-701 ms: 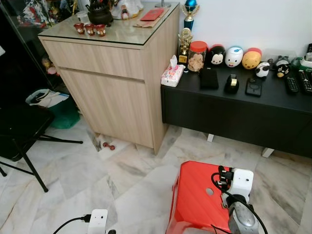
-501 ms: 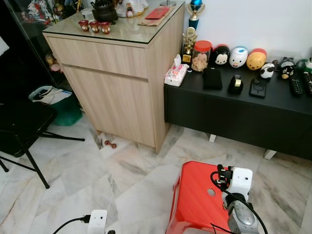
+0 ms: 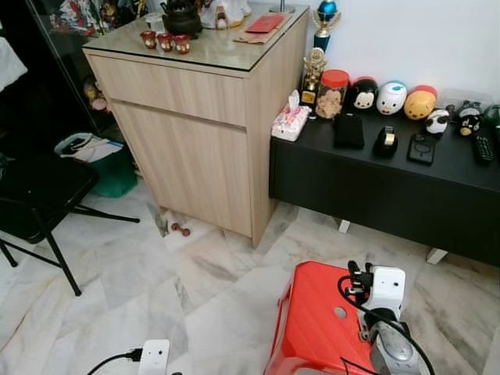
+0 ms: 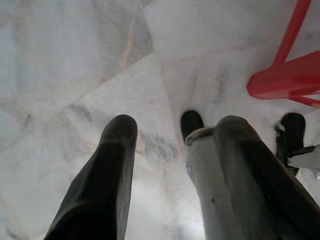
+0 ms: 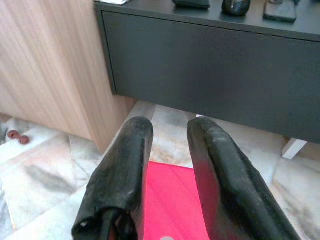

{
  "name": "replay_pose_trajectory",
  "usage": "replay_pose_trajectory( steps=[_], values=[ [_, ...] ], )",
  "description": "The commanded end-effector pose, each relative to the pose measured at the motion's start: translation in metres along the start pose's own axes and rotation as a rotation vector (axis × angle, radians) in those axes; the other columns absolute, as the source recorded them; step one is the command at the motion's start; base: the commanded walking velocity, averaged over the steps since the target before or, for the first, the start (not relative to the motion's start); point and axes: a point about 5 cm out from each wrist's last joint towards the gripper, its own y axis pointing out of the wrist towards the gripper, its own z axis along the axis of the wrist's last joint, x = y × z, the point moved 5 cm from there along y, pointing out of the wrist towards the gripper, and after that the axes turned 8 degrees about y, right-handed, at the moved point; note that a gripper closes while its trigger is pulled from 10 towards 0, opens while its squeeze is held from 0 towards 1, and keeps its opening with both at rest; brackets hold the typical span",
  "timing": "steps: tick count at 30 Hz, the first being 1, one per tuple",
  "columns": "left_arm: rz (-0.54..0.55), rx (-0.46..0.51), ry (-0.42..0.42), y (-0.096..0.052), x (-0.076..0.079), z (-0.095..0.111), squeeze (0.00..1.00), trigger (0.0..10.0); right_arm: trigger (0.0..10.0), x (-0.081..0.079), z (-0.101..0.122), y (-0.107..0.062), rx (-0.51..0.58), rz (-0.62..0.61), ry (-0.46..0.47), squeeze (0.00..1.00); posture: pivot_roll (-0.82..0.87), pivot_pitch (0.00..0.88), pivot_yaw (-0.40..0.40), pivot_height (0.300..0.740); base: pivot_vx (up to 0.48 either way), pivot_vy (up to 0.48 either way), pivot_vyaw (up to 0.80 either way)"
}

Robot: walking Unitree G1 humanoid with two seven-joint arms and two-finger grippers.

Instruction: Hang keys on a hook

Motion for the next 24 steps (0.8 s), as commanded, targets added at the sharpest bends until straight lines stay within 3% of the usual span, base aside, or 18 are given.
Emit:
replay_pose_trajectory(
  steps=[1,13,24],
  values=[
    [0.005,-0.013,-0.015,-0.001,0.001,-0.006,0.0,10.0,10.0,0.0,0.0,0.0,-0.004,0.007,-0.009,0.0,-0.1,0.0,-0.003,0.74,0.0,0.0,0.0],
    [0.001,-0.014,-0.018,-0.001,0.002,-0.006,0.0,10.0,10.0,-0.004,0.011,0.009,0.011,0.012,-0.017,0.0,-0.1,0.0,-0.012,0.74,0.0,0.0,0.0],
    [0.006,-0.013,-0.013,-0.001,0.0,-0.005,0.0,10.0,10.0,0.006,0.003,0.007,-0.033,-0.039,-0.03,0.0,-0.1,0.003,-0.005,0.74,0.0,0.0,0.0]
  ],
)
